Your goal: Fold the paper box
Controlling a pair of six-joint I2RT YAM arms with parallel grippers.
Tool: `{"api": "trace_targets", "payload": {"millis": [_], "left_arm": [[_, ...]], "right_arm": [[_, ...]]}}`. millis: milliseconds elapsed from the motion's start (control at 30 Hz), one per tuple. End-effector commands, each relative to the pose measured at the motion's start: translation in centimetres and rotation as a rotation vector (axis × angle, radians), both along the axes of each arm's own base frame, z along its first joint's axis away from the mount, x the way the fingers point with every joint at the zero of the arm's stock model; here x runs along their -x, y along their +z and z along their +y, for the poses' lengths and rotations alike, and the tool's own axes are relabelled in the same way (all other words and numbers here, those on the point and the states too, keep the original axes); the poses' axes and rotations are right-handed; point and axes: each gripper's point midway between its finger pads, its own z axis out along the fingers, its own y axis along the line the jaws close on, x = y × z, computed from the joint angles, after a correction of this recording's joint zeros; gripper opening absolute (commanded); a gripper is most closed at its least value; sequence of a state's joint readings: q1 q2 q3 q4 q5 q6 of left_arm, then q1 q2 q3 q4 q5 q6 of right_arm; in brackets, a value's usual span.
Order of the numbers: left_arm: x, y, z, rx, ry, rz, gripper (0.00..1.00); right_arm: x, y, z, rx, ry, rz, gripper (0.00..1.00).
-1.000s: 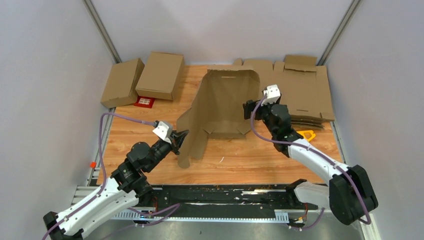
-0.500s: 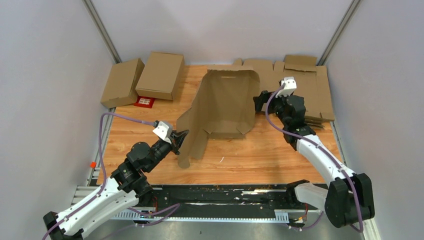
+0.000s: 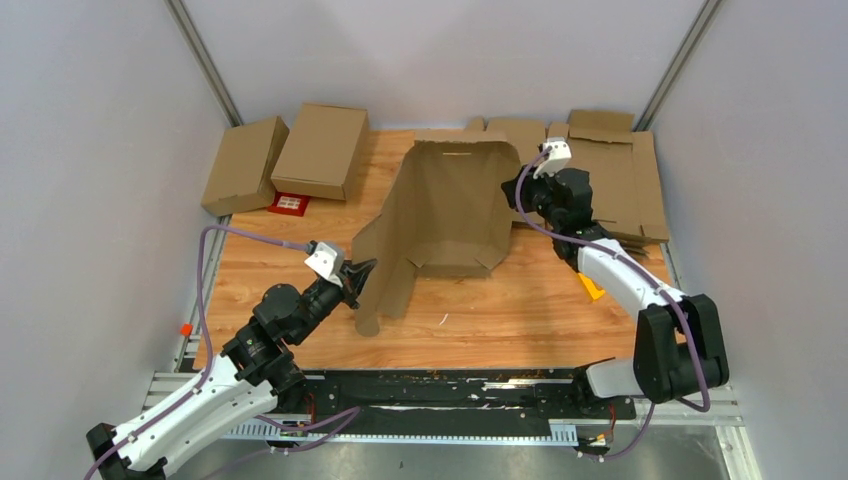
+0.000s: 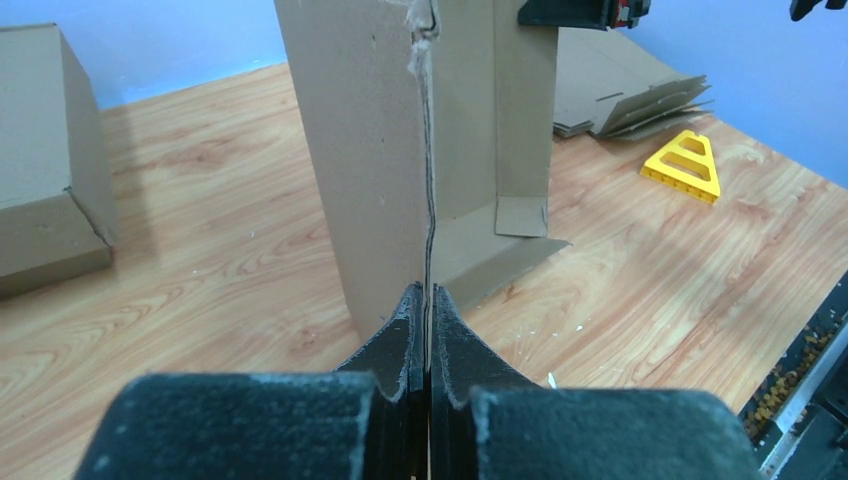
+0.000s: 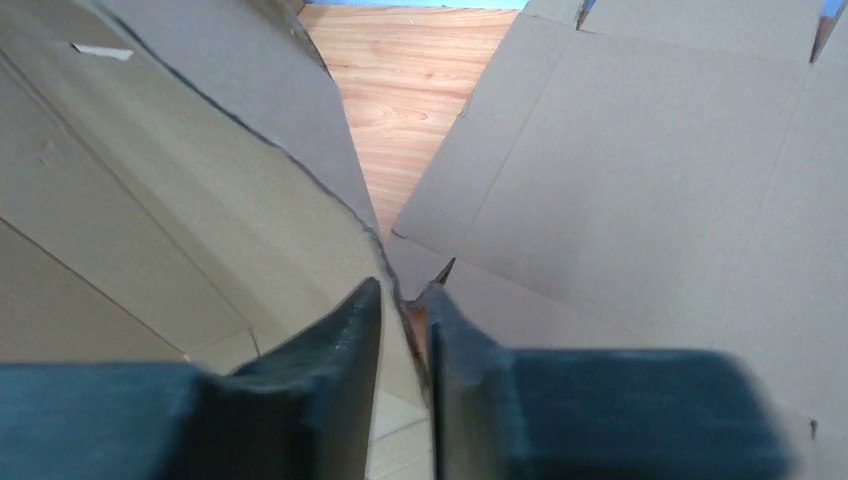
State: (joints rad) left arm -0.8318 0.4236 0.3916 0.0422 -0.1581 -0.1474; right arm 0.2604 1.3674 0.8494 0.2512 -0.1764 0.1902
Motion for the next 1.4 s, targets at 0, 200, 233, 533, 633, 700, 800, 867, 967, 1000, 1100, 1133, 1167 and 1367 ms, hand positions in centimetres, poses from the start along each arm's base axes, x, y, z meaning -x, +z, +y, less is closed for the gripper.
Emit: {"api": "trace_targets", "payload": {"millis": [0, 200, 233, 533, 633, 700, 800, 867, 967, 1000, 1100, 1133, 1167, 1367], "left_arm": [[-0.2, 1.2, 0.2, 0.026, 0.017, -0.025, 0.00], [-0.6, 1.6, -0.6, 0.089, 0.008, -0.054, 0.00], [-0.8, 2.0, -0.8, 0.098, 0.008, -0.065, 0.00], [-1.8, 3.8, -1.7, 0.139, 0.010, -0.151, 0.00], [-1.3, 2.6, -2.2, 0.135, -0.032, -0.166, 0.00], [-0.9, 1.8, -2.6, 0.113, -0.065, -0.165, 0.00], [-0.2, 1.3, -2.9, 0.115, -0.105, -0.166, 0.00], [0.4, 2.0, -3.1, 0.148, -0.135, -0.171, 0.00], [0.6, 2.1, -3.3, 0.142, -0.151, -0.175, 0.00], [0.6, 2.0, -3.3, 0.141, -0.150, -0.169, 0.00], [0.5, 1.2, -3.4, 0.124, -0.152, -0.160, 0.00], [0.4, 1.0, -3.5, 0.117, -0.152, -0.158, 0.00], [0.4, 0.7, -3.5, 0.109, -0.152, -0.156, 0.00], [0.2, -0.4, -3.2, 0.117, -0.134, -0.166, 0.00]], "right_arm": [[-0.5, 3.1, 0.9, -0.047, 0.022, -0.078, 0.14], [0.7, 4.5, 0.0, -0.041, -0.033, -0.142, 0.00], [0.9, 4.9, 0.0, -0.037, -0.041, -0.159, 0.00], [4.2, 6.2, -1.0, -0.039, -0.167, -0.258, 0.00], [6.0, 4.9, -1.3, -0.041, -0.196, -0.260, 0.00], [6.6, 3.5, -1.8, -0.040, -0.217, -0.231, 0.00], [7.1, 2.4, -2.1, -0.041, -0.223, -0.216, 0.00], [7.5, 1.9, -2.0, -0.047, -0.209, -0.219, 0.02], [7.6, 1.9, -1.3, -0.060, -0.177, -0.211, 0.07], [7.6, 1.9, -1.0, -0.057, -0.167, -0.204, 0.08], [7.8, 1.6, -0.5, -0.049, -0.146, -0.188, 0.08], [7.9, 1.5, -0.5, -0.047, -0.148, -0.187, 0.08], [8.0, 1.4, -0.7, -0.045, -0.156, -0.189, 0.08], [8.4, 2.2, -1.7, -0.036, -0.192, -0.220, 0.16]]}}
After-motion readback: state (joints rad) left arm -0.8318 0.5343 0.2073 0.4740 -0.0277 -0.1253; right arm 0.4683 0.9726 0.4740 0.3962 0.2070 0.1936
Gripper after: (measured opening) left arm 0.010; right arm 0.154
